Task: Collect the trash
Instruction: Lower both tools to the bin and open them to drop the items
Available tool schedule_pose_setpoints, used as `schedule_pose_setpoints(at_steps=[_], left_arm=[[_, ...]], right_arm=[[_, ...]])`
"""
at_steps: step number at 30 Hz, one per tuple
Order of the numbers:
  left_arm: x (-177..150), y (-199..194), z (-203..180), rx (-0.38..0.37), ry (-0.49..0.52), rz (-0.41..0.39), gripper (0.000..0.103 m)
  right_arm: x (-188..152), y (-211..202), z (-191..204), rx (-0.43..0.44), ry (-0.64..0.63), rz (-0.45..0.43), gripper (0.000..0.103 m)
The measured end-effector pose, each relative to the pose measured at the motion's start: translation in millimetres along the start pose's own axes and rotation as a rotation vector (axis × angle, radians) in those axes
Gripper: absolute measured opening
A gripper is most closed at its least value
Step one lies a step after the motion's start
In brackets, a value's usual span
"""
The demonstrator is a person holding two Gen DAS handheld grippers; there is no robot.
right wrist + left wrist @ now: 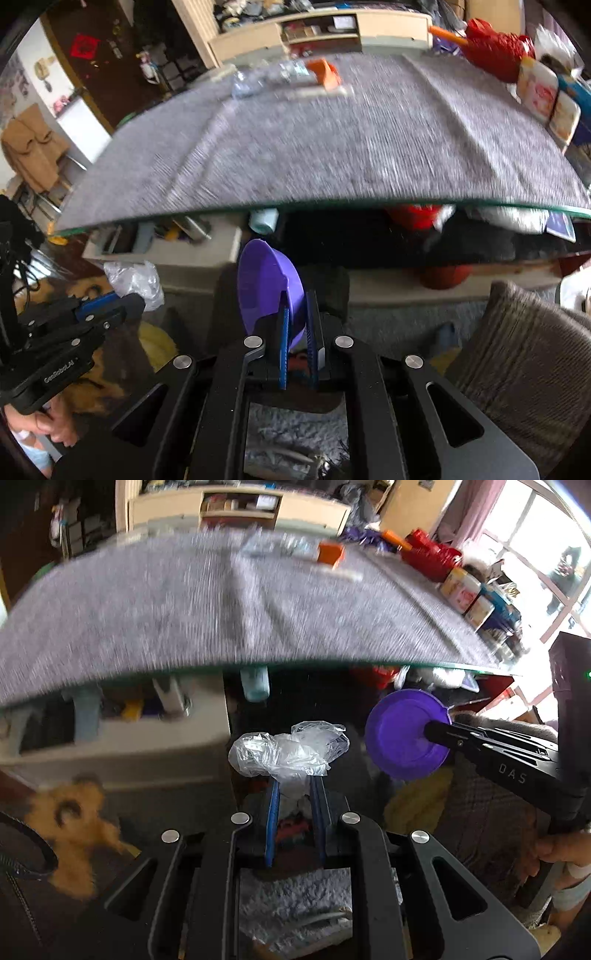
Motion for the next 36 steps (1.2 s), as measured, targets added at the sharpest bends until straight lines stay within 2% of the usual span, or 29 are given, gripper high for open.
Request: schedule_pose_setpoints(at_steps=[8,19,28,31,34,35,36], left_arm=[[-27,40,9,0.024,0.001,0.084,0.015],[-48,66,5,-0.003,0.012,0.168,0.015],[-55,72,3,-0.023,0.003,0.202,0.016],[-57,74,3,-0.026,0.001,0.211,0.018],[-57,73,1,-0.026,0.007,0.211,0.026],[-57,73,1,-0.025,0.008,0.207,0.029],[-56,72,1,-0.025,0.008,0.205,0.032]], right_arm=[[-34,36,-12,0.047,0.057,0.078,0.010],[-37,53,-13,0.019,0.049,0.099,0.010],[-37,58,-11,0.022,0.052,0.118,0.013],[-38,59,-12,0.022,0.056,0.123,0.014],[-38,60,-14,0.015,0.067,0.123,0.017],[-37,59,-16,0.016,0.071,0.121,0.020],[-37,58,-17,0.015,0.076,0.116,0.027]])
Point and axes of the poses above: each gripper's, at about its wrist camera, not at the fingertips, and y roughly the way its jaws point, z to its left, x to its top, the point moved 5 cm from there along y, roughly the way its jaws point, and after that the axes turned 12 degrees about -z, right-handed, at the moved point
